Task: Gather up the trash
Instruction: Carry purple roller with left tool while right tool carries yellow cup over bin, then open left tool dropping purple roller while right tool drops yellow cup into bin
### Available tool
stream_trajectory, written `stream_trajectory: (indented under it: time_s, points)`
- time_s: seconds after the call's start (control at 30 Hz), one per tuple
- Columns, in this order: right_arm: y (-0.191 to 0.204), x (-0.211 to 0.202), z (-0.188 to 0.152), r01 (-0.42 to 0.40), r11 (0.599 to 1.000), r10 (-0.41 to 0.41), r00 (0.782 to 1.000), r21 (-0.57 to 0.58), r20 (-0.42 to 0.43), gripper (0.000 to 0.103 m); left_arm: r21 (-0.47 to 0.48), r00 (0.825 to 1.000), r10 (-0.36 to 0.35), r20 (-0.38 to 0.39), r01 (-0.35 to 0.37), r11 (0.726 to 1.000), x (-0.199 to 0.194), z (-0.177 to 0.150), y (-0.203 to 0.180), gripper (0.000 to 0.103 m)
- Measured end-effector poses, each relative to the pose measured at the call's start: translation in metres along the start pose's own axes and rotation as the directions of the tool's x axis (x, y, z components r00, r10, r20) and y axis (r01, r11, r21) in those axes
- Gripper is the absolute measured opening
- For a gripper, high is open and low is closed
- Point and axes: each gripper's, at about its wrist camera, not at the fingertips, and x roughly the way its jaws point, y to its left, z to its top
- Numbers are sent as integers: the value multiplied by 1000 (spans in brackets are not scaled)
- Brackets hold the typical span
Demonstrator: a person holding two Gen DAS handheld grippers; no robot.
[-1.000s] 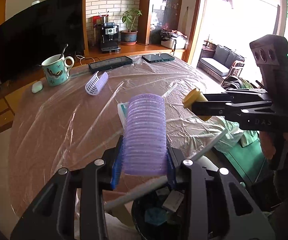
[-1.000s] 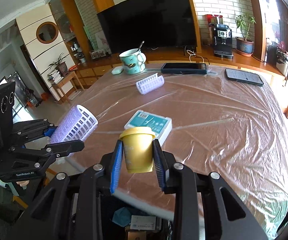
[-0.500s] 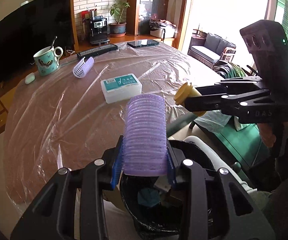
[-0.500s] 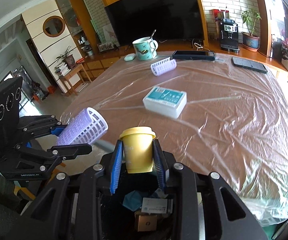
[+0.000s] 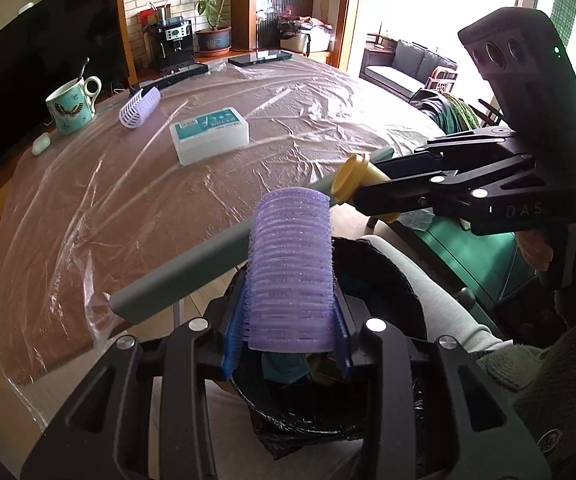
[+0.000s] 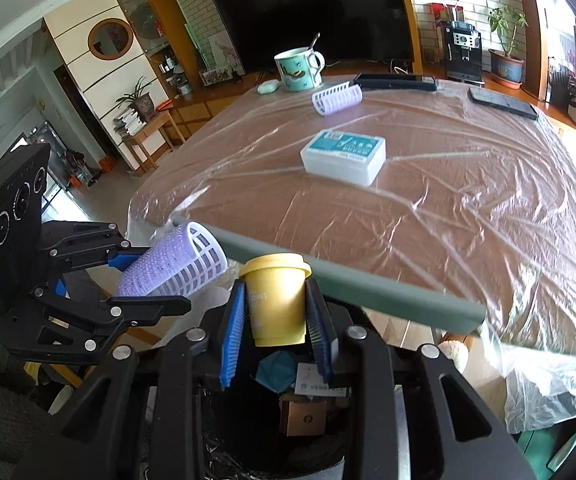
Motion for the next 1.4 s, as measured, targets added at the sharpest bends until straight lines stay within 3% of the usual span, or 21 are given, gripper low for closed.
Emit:
stream_trajectory:
  time_s: [0.63, 1.4]
  points:
    - [-3, 29, -40, 36, 999, -35, 993, 9, -109, 31, 13, 993, -10, -115, 11, 1000, 36, -27, -7, 38]
    - [-15, 76, -62, 77, 996, -68, 972, 33, -225, 31, 14, 968, -7, -249, 11, 1000, 93, -54, -6, 38]
